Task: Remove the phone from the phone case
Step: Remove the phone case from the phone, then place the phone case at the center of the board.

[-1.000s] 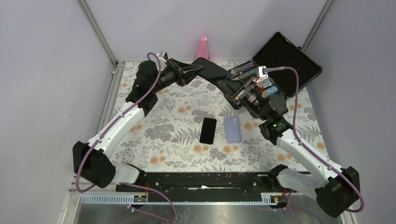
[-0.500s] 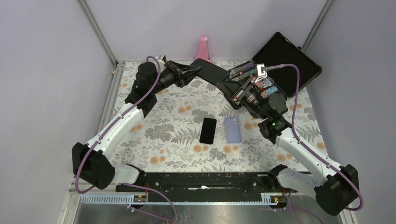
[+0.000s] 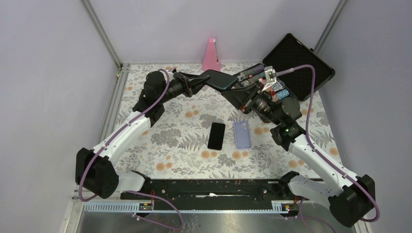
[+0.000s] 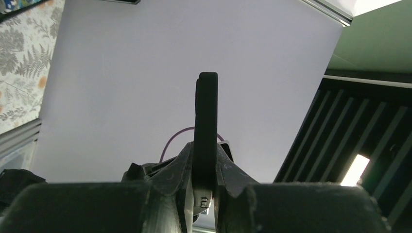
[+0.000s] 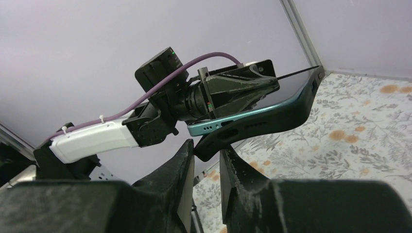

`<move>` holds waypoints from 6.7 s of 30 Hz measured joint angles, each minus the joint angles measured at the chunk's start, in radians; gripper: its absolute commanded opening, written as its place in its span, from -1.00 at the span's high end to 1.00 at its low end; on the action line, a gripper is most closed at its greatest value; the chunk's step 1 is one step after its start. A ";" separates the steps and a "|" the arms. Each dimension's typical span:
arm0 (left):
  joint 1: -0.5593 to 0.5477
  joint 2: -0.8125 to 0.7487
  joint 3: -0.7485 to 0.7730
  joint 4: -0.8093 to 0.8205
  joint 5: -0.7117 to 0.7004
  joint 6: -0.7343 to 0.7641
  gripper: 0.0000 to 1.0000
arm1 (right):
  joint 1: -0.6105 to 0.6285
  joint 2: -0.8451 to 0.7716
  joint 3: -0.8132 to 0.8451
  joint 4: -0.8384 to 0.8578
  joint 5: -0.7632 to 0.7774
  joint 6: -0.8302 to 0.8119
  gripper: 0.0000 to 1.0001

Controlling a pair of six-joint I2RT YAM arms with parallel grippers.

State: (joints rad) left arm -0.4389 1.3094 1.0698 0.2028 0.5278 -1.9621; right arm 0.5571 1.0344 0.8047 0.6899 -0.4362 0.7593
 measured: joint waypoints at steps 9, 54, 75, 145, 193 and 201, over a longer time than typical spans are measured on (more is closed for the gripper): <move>-0.029 0.002 -0.006 0.062 -0.008 -0.062 1.00 | 0.006 -0.060 -0.002 -0.048 0.034 -0.100 1.00; -0.012 0.107 0.092 0.293 0.100 0.267 0.87 | -0.150 0.145 0.049 -0.047 0.019 0.660 0.39; -0.007 -0.050 0.062 0.124 0.145 0.557 -0.38 | -0.103 0.169 -0.023 0.158 -0.065 0.752 1.00; -0.248 -0.082 0.114 -0.808 -0.433 2.042 0.29 | 0.153 0.640 0.206 -0.386 0.050 0.751 1.00; -0.133 -0.317 0.214 -0.862 -0.920 2.040 1.00 | 0.101 0.644 0.307 -0.529 -0.041 0.414 1.00; -0.133 -0.335 0.206 -0.877 -0.987 2.014 1.00 | 0.102 0.905 0.599 -0.549 0.024 0.320 0.77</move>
State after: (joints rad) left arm -0.5716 0.9741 1.2758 -0.6746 -0.4591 0.0521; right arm 0.6590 1.9396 1.4033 0.1406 -0.4118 1.0794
